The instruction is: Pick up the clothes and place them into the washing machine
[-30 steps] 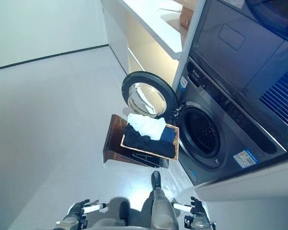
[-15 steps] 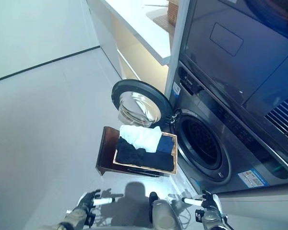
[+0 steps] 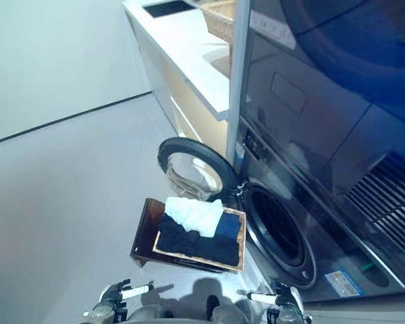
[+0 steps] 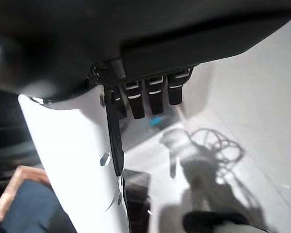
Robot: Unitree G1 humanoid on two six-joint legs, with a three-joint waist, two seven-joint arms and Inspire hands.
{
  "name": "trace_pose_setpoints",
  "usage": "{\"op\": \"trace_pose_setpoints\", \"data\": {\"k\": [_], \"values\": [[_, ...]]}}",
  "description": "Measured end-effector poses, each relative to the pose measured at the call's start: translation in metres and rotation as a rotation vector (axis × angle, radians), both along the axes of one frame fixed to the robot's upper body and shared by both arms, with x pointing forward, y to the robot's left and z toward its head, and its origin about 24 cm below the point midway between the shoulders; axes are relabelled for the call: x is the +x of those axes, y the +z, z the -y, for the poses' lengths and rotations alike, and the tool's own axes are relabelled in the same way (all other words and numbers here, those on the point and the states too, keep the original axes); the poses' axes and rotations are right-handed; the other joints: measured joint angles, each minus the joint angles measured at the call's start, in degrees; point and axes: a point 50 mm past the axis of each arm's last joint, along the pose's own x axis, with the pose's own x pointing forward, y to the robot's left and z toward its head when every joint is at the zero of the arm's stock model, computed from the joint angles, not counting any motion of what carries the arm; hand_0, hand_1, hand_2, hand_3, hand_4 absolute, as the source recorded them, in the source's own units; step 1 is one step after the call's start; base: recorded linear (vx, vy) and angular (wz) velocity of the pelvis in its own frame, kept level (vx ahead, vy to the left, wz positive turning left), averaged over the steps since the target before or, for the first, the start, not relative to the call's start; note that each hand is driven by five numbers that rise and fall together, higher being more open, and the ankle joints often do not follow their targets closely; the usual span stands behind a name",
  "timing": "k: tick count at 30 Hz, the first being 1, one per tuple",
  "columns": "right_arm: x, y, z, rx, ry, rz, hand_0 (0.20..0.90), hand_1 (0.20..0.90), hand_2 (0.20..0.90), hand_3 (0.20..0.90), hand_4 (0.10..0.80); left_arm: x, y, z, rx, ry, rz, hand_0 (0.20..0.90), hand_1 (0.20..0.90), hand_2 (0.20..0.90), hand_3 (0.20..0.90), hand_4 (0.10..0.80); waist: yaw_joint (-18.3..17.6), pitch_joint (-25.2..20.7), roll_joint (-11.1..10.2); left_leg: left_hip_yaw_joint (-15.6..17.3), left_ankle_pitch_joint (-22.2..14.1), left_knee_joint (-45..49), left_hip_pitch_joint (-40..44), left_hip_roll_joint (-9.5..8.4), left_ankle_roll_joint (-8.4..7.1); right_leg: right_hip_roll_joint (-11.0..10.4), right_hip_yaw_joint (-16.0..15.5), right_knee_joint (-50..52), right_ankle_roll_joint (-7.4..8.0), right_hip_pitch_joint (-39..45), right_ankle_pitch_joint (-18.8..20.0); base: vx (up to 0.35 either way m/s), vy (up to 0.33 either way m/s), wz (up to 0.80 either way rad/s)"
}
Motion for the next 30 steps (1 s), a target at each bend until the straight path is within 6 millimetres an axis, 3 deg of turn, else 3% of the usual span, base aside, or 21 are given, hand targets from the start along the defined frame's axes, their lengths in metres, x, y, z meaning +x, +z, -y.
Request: {"op": "trace_pose_setpoints", "data": {"k": [3, 6, 7, 9, 14, 21, 23, 26, 27, 28, 29, 30], "values": [[0.002, 0.002, 0.004, -0.020, 0.023, -0.003, 0.900, 0.900, 0.900, 0.900, 0.800, -0.003, -0.001, 0.003, -0.003, -0.022, -0.004, 0.900, 0.900, 0.900, 0.900, 0.800, 0.37, -0.07, 1.41, -0.70, 3.75, -5.24, 1.16, 2.66, 0.40, 2.42, 1.86, -1.17, -0.22, 1.80, -0.05, 0.158, 0.182, -0.46], [0.004, 0.003, 0.005, -0.047, 0.091, -0.011, 0.900, 0.900, 0.900, 0.900, 0.800, -0.009, -0.003, 0.005, 0.000, -0.046, -0.021, 0.900, 0.900, 0.900, 0.900, 0.800, 0.19, -0.78, 3.64, 1.49, 4.81, -5.71, 4.65, 2.64, 1.71, 2.73, 3.31, -1.57, 0.91, 2.41, -0.36, 0.075, 0.136, -0.66], [0.003, 0.002, 0.003, -0.043, 0.099, -0.017, 0.900, 0.900, 0.900, 0.900, 0.800, -0.011, -0.003, 0.004, 0.003, -0.048, -0.022, 0.900, 0.900, 0.900, 0.900, 0.800, 0.43, -0.50, 3.88, 2.71, 7.19, -7.29, 6.04, 2.26, 5.10, 1.98, 3.28, -0.28, 2.11, 1.63, -1.14, 0.081, 0.107, -0.54], [0.002, 0.000, -0.003, -0.040, 0.138, -0.029, 0.900, 0.900, 0.900, 0.900, 0.800, -0.013, -0.003, 0.001, 0.008, -0.037, -0.024, 0.900, 0.900, 0.900, 0.900, 0.800, 1.07, -0.45, 3.72, 4.84, 6.46, -7.33, 6.42, 0.71, 6.54, 0.00, 2.90, 0.82, 3.66, 0.84, -2.13, 0.074, 0.055, -0.49], [-0.006, -0.005, -0.014, -0.011, 0.153, -0.051, 0.900, 0.900, 0.900, 0.900, 0.800, -0.014, -0.002, -0.006, 0.027, -0.034, -0.025, 0.900, 0.900, 0.900, 0.900, 0.800, 1.42, -0.25, 4.51, 2.81, 6.44, -7.34, 6.72, -2.43, 6.61, -3.17, 1.57, -1.20, 5.72, 2.72, -1.95, 0.067, 0.004, 0.11], [-0.003, -0.004, -0.014, -0.014, 0.153, -0.041, 0.900, 0.900, 0.900, 0.900, 0.800, -0.032, -0.007, 0.000, 0.011, -0.030, -0.069, 0.900, 0.900, 0.900, 0.900, 0.800, 1.68, -0.40, 4.86, 3.06, 6.06, -7.31, 5.82, -2.21, 6.39, -3.18, -0.60, -1.36, 5.57, 2.68, -2.44, 0.011, 0.036, 0.19], [0.013, 0.000, -0.018, -0.021, 0.196, -0.009, 0.900, 0.900, 0.900, 0.900, 0.800, -0.033, -0.007, 0.000, 0.021, -0.051, -0.079, 0.900, 0.900, 0.900, 0.900, 0.800, 1.77, -0.45, 5.15, 3.93, 5.68, -6.06, 2.50, -2.15, 7.48, -2.96, 1.29, 6.90, 6.19, -4.64, -4.82, -0.171, -0.032, -0.33], [0.028, 0.004, -0.024, -0.021, 0.241, 0.032, 0.900, 0.900, 0.900, 0.900, 0.800, -0.026, -0.005, -0.004, 0.035, -0.063, -0.062, 0.900, 0.900, 0.900, 0.900, 0.800, 2.27, 0.20, 4.45, 4.76, 7.19, -5.91, 0.18, -2.31, 8.95, -3.46, 1.61, 11.49, 6.78, -9.53, -5.82, -0.077, -0.163, -0.37], [0.031, 0.005, -0.026, -0.024, 0.254, 0.036, 0.900, 0.900, 0.900, 0.900, 0.800, -0.015, -0.003, -0.005, 0.040, -0.062, -0.036, 0.900, 0.900, 0.900, 0.900, 0.800, 3.11, 0.98, 4.92, 4.55, 8.03, -6.23, 0.08, -1.09, 9.03, -5.72, -0.16, 14.93, 8.15, -11.89, -8.43, -0.055, -0.383, -0.45], [0.032, 0.005, -0.027, -0.031, 0.279, 0.036, 0.900, 0.900, 0.900, 0.900, 0.800, -0.011, -0.001, -0.006, 0.040, -0.047, -0.022, 0.900, 0.900, 0.900, 0.900, 0.800, 3.92, 1.09, 4.28, 4.56, 7.27, -5.80, -0.21, -1.18, 7.99, -7.45, -2.66, 16.76, 8.32, -12.74, -8.88, 0.013, -0.314, -0.24], [0.034, 0.004, -0.036, -0.033, 0.352, 0.033, 0.900, 0.900, 0.900, 0.900, 0.800, -0.004, 0.002, -0.012, 0.058, -0.003, 0.009, 0.900, 0.900, 0.900, 0.900, 0.800, 4.48, 1.25, 3.32, 3.95, 7.21, -5.10, -0.96, -1.30, 7.66, -10.05, -3.31, 13.37, 10.14, -11.94, -7.72, -0.035, -0.205, -0.12], [0.036, 0.004, -0.042, -0.038, 0.396, 0.030, 0.900, 0.900, 0.900, 0.900, 0.800, -0.001, 0.004, -0.016, 0.071, 0.013, 0.026, 0.900, 0.900, 0.900, 0.900, 0.800, 4.88, 1.53, 2.60, 3.92, 7.47, -5.28, -0.98, -1.21, 7.23, -10.73, -3.78, 12.45, 10.40, -11.71, -7.59, -0.031, -0.171, 0.12]]}}
